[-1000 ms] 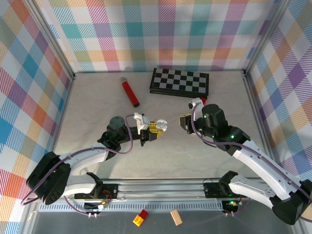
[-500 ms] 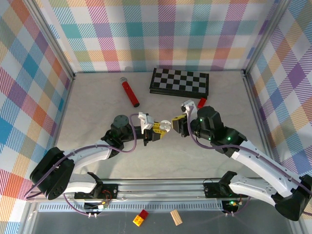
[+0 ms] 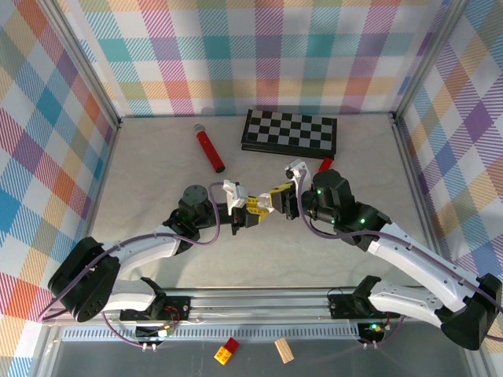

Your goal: Insert the wireless bluetooth earbuds into the charging case

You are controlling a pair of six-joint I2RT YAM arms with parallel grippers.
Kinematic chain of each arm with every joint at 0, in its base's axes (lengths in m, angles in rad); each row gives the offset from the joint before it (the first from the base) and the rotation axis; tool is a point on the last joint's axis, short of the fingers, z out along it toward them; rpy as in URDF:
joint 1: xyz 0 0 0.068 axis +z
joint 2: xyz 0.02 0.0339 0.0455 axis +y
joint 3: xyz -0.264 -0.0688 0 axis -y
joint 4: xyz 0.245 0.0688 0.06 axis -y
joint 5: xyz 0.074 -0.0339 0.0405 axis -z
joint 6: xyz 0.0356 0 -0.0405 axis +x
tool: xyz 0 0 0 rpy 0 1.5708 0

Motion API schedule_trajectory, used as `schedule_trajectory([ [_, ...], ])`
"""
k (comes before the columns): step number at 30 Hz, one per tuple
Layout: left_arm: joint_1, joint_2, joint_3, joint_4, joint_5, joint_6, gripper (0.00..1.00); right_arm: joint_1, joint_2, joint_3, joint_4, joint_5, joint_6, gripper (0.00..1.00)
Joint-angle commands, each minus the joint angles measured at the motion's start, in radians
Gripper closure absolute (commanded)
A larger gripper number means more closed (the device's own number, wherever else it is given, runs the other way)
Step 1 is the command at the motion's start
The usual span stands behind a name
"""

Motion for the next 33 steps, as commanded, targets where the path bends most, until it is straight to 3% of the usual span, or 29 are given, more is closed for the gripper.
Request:
schedule_trajectory([
  [1, -0.012, -0.004, 0.046, 0.018, 0.011, -0.020, 0.92, 0.006, 0.006, 0.003, 0.042, -0.022, 0.007, 0.79],
  [33, -0.012, -0.009, 0.071, 0.003, -0.009, -0.071, 0.93, 0.008, 0.005, -0.016, 0.017, -0.101, -0.089, 0.79],
])
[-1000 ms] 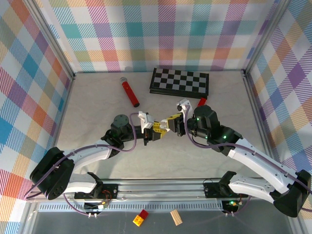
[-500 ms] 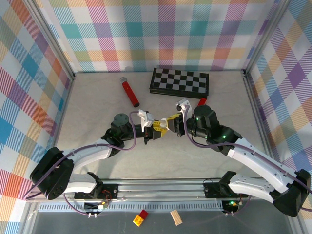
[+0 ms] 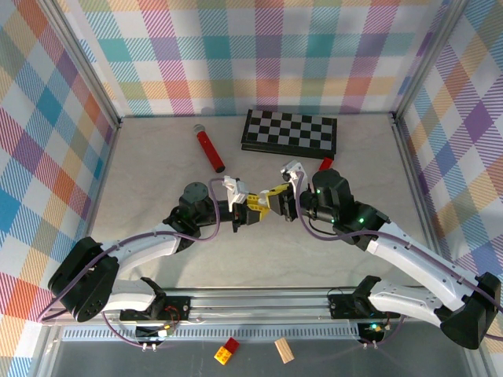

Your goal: Insert the wireless bluetooth earbuds into the charging case

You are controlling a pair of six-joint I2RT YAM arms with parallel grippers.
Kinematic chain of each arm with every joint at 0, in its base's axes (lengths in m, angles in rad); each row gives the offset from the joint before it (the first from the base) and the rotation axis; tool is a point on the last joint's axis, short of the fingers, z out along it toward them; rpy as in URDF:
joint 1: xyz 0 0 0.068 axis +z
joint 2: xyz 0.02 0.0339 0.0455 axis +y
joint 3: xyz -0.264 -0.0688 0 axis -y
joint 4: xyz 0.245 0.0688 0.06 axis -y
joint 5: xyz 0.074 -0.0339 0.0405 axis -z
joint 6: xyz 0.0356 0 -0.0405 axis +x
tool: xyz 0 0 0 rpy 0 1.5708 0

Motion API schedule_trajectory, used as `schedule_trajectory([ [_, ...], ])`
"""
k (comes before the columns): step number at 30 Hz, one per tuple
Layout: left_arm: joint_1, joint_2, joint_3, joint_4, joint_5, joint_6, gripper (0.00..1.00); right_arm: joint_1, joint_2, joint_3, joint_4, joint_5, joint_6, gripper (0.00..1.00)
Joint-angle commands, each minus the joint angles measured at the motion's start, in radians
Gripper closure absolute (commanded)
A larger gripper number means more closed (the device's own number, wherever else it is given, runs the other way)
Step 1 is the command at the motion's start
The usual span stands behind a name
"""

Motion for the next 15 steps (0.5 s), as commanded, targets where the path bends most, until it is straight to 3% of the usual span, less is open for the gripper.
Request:
schedule_trajectory([
  [1, -0.012, -0.010, 0.039, 0.028, -0.002, -0.015, 0.93, 0.008, -0.004, -0.017, -0.001, -0.022, -0.031, 0.79],
  [8, -0.012, -0.018, 0.037, 0.026, 0.012, -0.011, 0.93, 0.008, -0.008, -0.021, 0.001, 0.071, -0.022, 0.79],
  [15, -0.012, -0.019, 0.039, 0.020, -0.008, -0.017, 0.93, 0.008, -0.009, -0.028, 0.021, -0.028, -0.034, 0.78],
])
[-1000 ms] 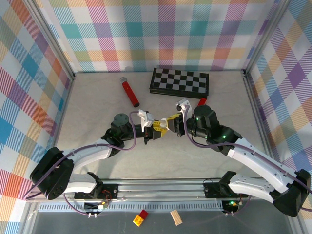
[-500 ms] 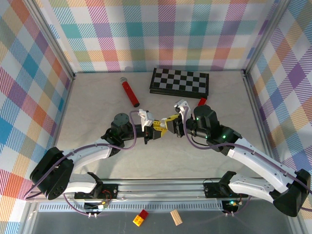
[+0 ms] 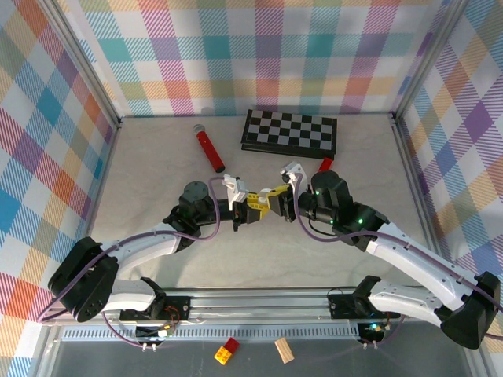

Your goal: Insert the wireless bluetooth earbuds into the charging case

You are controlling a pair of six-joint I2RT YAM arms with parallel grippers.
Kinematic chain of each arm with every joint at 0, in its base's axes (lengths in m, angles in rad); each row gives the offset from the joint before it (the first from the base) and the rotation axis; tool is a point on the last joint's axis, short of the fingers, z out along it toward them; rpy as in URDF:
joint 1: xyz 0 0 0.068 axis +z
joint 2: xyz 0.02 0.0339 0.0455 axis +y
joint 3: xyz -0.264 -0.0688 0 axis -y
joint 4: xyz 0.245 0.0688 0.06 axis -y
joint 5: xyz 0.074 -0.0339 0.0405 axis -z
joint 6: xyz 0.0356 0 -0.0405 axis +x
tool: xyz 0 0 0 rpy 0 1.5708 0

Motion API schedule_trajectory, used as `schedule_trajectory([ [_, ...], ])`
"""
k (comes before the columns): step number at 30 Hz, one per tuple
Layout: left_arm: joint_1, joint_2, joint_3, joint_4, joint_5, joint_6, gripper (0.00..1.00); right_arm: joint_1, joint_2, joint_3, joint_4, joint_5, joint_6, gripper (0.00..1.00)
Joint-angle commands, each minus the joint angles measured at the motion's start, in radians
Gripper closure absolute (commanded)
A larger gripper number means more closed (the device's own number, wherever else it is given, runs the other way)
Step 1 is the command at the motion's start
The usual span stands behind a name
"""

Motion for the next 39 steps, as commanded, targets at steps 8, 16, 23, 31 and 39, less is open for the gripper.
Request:
schedule_trajectory([
  [8, -0.012, -0.014, 0.034, 0.026, -0.001, -0.026, 0.93, 0.008, -0.008, -0.016, -0.002, -0.147, -0.053, 0.73],
  [16, -0.012, -0.021, 0.027, 0.020, -0.009, -0.023, 0.93, 0.006, -0.092, -0.024, -0.003, 0.009, -0.003, 0.42],
  [23, -0.012, -0.021, 0.024, 0.026, -0.013, -0.024, 0.93, 0.005, -0.097, -0.025, 0.005, 0.025, 0.061, 0.29],
  [31, -0.012, -0.034, 0.020, 0.019, -0.019, -0.024, 0.93, 0.006, 0.002, 0.038, -0.077, 0.059, 0.086, 0.29],
  [39, -0.012, -0.038, 0.015, 0.018, -0.016, -0.022, 0.93, 0.006, 0.027, 0.048, -0.096, 0.097, 0.117, 0.32],
])
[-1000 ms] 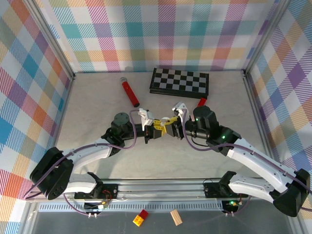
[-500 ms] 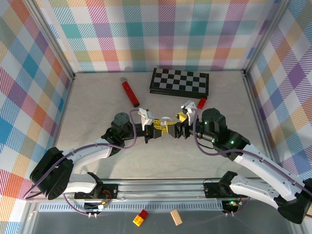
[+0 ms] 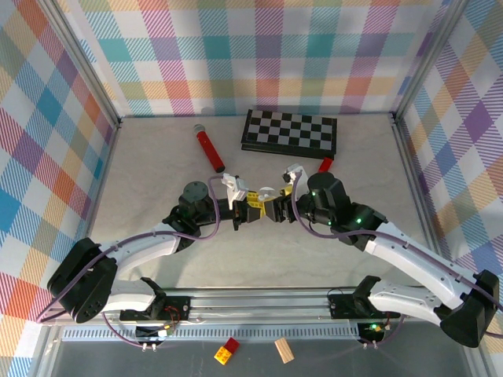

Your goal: Insert the wireless bluetooth earbuds into the charging case

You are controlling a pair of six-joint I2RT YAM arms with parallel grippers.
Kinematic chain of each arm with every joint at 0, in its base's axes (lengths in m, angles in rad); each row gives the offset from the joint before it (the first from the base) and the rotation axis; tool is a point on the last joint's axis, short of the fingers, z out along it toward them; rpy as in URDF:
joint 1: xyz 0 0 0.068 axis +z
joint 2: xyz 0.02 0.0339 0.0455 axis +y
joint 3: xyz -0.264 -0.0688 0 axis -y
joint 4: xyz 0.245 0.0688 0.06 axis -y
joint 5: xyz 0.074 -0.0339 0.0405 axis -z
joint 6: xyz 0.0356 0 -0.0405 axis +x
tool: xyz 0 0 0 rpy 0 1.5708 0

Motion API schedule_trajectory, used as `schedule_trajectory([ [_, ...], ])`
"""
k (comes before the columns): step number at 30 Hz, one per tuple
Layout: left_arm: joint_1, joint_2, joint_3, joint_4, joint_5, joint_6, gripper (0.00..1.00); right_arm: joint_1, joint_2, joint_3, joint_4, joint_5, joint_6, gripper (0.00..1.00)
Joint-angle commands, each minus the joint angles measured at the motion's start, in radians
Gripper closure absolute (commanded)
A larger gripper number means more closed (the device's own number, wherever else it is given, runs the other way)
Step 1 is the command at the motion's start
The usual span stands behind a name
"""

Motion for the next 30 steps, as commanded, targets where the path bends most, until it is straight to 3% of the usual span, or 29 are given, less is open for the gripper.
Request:
schedule_trajectory([
  [1, -0.006, -0.028, 0.013, 0.023, 0.013, 0.002, 0.93, 0.001, 0.009, 0.032, -0.002, -0.013, 0.010, 0.30],
  [5, -0.006, -0.028, 0.012, 0.022, 0.007, 0.006, 0.93, 0.001, -0.053, 0.003, 0.047, -0.091, -0.009, 0.24],
  [10, -0.006, -0.024, 0.010, 0.025, 0.007, 0.007, 0.93, -0.004, -0.090, 0.005, 0.023, -0.064, -0.012, 0.23],
  [30, -0.006, -0.046, 0.006, 0.002, 0.018, 0.023, 0.93, -0.030, 0.003, 0.041, -0.018, 0.004, 0.061, 0.32],
])
